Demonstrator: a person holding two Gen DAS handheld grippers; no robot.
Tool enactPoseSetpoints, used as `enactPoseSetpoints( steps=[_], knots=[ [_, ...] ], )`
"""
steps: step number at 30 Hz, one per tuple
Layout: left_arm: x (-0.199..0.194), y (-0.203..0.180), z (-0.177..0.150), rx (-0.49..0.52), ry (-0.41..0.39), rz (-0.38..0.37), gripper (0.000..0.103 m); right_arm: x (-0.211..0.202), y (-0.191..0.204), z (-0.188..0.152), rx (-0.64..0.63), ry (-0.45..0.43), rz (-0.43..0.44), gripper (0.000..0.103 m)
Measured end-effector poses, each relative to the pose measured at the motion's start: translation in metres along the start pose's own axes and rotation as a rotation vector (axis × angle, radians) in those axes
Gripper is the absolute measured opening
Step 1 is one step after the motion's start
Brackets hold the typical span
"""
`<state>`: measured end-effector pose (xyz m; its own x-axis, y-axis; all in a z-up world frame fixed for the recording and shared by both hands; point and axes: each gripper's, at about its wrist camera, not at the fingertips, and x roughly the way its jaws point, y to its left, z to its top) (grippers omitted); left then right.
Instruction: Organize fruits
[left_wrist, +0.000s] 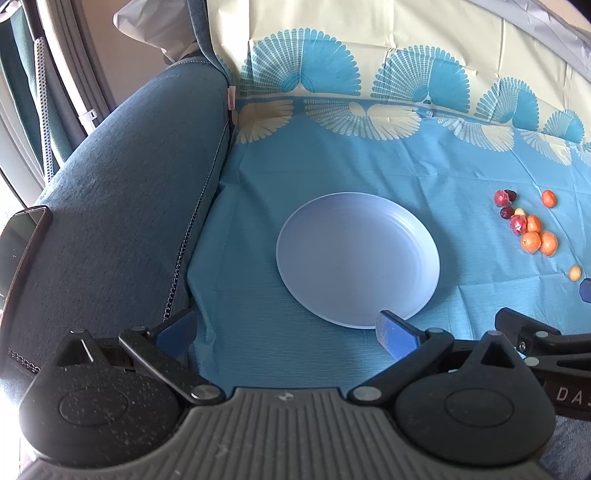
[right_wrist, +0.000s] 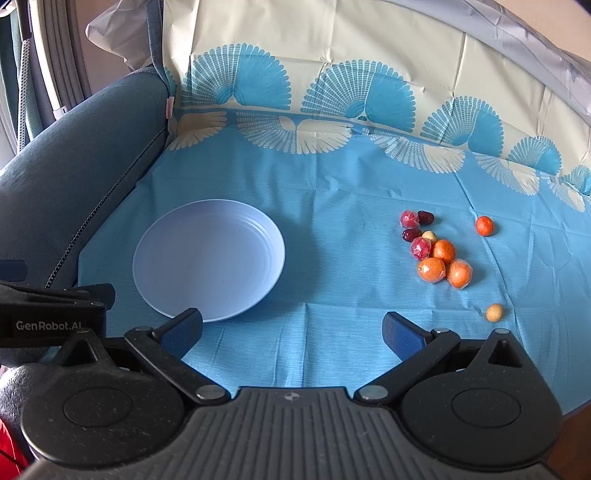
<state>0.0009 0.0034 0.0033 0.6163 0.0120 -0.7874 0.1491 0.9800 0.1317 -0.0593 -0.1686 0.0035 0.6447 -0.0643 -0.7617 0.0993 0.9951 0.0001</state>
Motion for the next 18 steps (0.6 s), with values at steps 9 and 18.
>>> enactPoseSetpoints(
  steps=[9,18],
  knots=[
    [0.0007,-0.0006,-0.0029,-0.006,-0.004,0.005,0.103,0.0001,0.0,0.0002,0.002,0.003,0.0,0.103],
    [0.0002,0.0004,-0.0021,-0.005,-0.002,0.008,0.103,-0.0008,-0.0007,0.0005,0.005,0.005,0.002,0.103]
  ],
)
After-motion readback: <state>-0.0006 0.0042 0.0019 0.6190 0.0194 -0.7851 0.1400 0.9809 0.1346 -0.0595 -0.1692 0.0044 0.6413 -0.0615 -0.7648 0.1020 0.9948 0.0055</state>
